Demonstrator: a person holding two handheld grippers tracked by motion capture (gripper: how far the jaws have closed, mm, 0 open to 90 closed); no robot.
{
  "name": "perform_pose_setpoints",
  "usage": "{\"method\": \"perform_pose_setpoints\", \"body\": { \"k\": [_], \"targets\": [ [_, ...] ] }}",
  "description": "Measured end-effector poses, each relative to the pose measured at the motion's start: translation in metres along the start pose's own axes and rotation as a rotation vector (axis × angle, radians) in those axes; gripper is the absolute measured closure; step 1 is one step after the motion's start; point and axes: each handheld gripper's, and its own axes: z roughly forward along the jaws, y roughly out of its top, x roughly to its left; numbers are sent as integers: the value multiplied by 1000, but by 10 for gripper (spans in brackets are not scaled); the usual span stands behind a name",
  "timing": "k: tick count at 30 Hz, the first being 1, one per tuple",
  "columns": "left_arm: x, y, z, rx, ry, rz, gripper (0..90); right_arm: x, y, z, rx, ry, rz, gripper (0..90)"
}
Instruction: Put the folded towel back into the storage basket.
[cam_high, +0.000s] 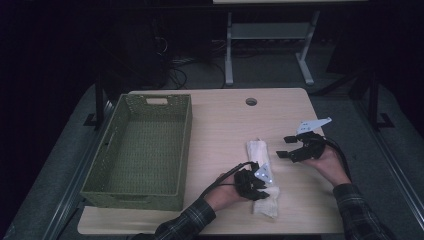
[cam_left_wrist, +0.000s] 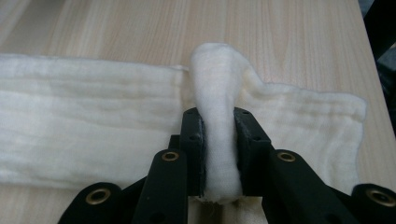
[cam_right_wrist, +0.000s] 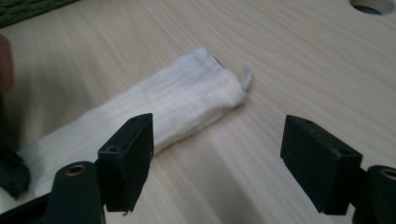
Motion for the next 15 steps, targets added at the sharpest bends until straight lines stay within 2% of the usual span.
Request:
{"method": "perform_pose_setpoints", "body": {
  "k": [1,2,3,5,9,10,11,12,14,15],
  "targets": [
    [0,0,0,-3,-4,-13,760,-2,9,6,5,28,-19,256],
    [0,0,0,-3,-4,-13,760,-2,9,6,5,28,-19,256],
    [0,0,0,-1,0,-9,760,-4,17,14,1,50,-42,264],
    [0,0,0,-2,0,-10,760,-5,21,18,5,60,-49,266],
    [2,-1,0,-7,-11,-9,761,-7,35,41,25,102,-95,276],
    [3,-1,0,-9,-13,-11,761,-7,38,47,35,113,-106,275],
    [2,-1,0,-6,-13,-15,763,-7,42,60,51,135,-137,274],
    [2,-1,0,-6,-13,-15,763,-7,42,60,51,135,-137,274],
    [2,0,0,-1,-7,-2,764,-10,45,76,87,150,-175,274],
    [2,0,0,-2,-9,-4,764,-10,45,81,99,154,-175,275]
  ]
}}
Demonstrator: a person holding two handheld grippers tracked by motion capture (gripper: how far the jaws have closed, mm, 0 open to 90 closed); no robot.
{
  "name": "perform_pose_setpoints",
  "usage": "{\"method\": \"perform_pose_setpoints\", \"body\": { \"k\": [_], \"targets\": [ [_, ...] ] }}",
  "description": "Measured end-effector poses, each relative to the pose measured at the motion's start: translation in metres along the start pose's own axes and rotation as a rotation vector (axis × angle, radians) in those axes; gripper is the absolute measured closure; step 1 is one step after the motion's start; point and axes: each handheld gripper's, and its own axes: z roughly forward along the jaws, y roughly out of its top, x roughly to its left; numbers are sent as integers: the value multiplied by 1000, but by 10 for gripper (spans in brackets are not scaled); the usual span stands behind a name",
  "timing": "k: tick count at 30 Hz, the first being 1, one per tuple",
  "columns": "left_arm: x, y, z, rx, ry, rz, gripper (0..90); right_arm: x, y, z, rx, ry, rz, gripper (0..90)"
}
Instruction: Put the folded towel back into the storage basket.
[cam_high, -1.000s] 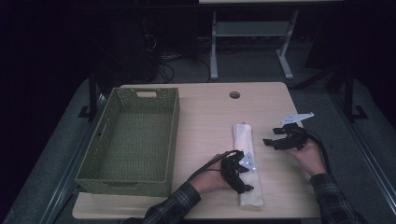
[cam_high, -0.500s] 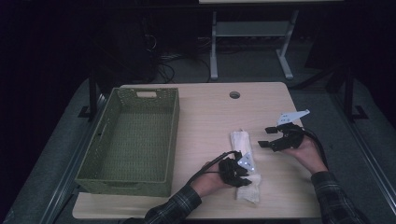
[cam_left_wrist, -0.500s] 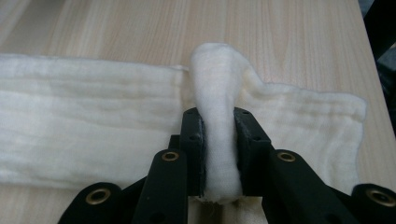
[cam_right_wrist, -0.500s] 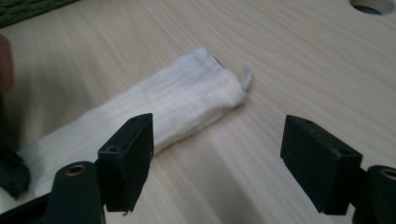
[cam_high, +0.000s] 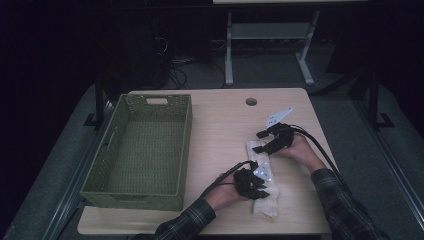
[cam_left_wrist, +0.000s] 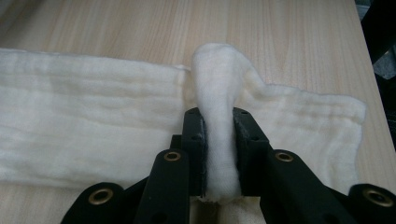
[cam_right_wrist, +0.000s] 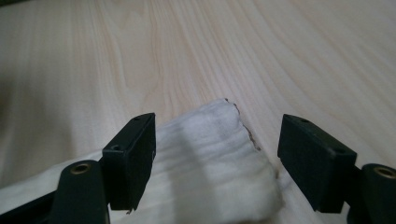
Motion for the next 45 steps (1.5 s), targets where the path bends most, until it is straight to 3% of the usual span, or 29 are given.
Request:
{"method": "perform_pose_setpoints", "body": {
  "k": [8,9,14,17,20,27,34,45],
  "targets": [
    [1,0,0,0,-8,-4,765,-5,-6,18,62,12,-34,280],
    [1,0,0,-1,-9,-5,765,-5,-7,18,52,13,-29,291],
    [1,0,0,0,-6,0,766,-1,-9,14,49,26,-51,471],
    [1,0,0,-1,-5,-3,769,-2,-12,10,41,55,-39,632],
    [4,-1,-1,-10,-20,-24,783,-3,-15,8,39,81,-7,735],
    [4,0,-7,-35,-27,-37,787,-2,-15,5,39,80,8,770],
    [0,5,-24,-70,-36,-60,787,5,-6,-7,13,76,4,774],
    [-2,14,-66,-81,30,-87,787,6,23,-26,-39,74,-24,775]
  ]
}}
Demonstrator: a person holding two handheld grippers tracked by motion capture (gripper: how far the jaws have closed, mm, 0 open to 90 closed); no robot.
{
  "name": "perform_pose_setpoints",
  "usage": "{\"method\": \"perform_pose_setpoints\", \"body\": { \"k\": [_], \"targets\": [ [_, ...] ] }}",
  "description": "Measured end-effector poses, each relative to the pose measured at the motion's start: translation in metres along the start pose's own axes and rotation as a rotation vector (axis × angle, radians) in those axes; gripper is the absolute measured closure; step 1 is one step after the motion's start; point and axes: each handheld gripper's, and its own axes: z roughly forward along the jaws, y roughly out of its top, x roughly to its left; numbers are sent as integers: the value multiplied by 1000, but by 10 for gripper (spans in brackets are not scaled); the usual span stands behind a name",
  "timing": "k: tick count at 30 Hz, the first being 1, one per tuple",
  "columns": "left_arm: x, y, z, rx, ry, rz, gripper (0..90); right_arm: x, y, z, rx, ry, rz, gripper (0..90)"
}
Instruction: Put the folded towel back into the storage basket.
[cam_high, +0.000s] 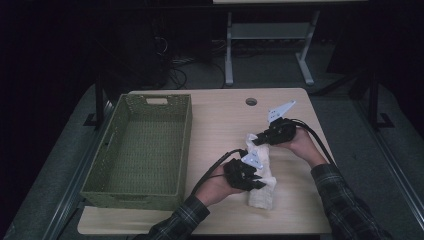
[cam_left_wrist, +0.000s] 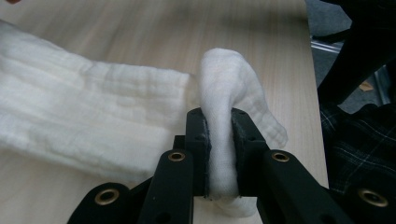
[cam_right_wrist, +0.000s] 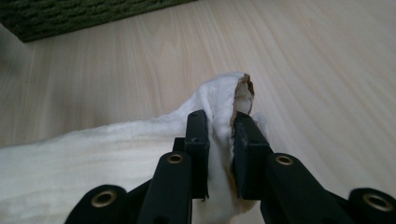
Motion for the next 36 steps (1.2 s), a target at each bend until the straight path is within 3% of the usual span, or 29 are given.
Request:
{"method": "perform_pose_setpoints", "body": {
  "k": [5,9,16,24,29,36],
  "targets": [
    [-1,7,-20,-7,28,-9,787,0,16,-4,-41,13,-4,775],
    [0,14,-42,-3,39,-7,787,2,30,-6,-46,13,-27,775],
    [7,13,-68,-15,55,-4,788,4,52,-8,-51,9,-38,775],
    [19,7,-105,-66,51,-3,788,5,81,-2,-56,13,-54,775],
    [23,-2,-128,-72,72,5,788,6,102,8,-47,17,-83,775],
    [29,-22,-160,-93,101,-15,788,10,137,26,-43,27,-123,776]
  ]
}}
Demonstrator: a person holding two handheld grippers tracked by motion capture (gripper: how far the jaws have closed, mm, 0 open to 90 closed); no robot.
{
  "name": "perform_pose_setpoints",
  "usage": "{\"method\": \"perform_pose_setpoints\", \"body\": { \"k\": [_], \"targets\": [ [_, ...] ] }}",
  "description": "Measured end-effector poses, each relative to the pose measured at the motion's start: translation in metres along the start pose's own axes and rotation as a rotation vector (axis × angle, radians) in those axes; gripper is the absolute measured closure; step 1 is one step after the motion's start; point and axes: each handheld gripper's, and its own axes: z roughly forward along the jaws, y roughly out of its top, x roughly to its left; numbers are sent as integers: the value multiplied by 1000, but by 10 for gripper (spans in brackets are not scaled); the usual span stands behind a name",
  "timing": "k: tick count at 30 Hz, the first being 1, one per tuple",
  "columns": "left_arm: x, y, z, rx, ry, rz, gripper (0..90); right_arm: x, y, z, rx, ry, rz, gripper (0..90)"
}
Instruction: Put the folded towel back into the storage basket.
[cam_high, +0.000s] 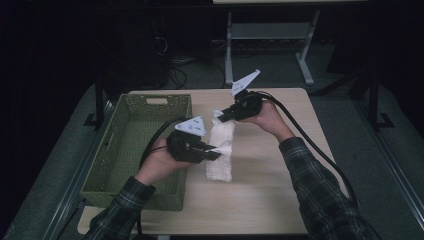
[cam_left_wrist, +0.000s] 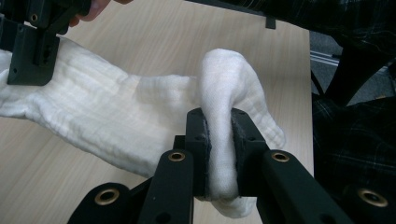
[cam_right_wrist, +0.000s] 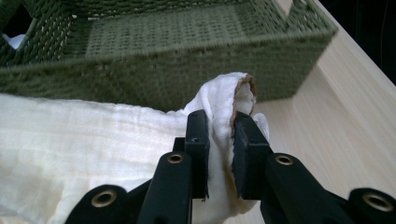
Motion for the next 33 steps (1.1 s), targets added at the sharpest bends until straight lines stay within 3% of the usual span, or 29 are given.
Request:
{"method": "perform_pose_setpoints", "body": {
  "k": [9,15,18,29,33],
  "targets": [
    [9,-26,-48,-28,59,-23,788,3,44,33,1,28,-44,777],
    [12,-39,-66,-25,89,-35,788,5,67,48,3,35,-71,778],
    [15,-47,-77,-33,107,-47,788,7,81,64,8,40,-85,778],
    [19,-81,-108,-4,165,-88,786,17,98,111,-1,73,-88,778],
    [20,-91,-109,2,164,-105,785,18,98,122,4,81,-81,778]
  ]
}}
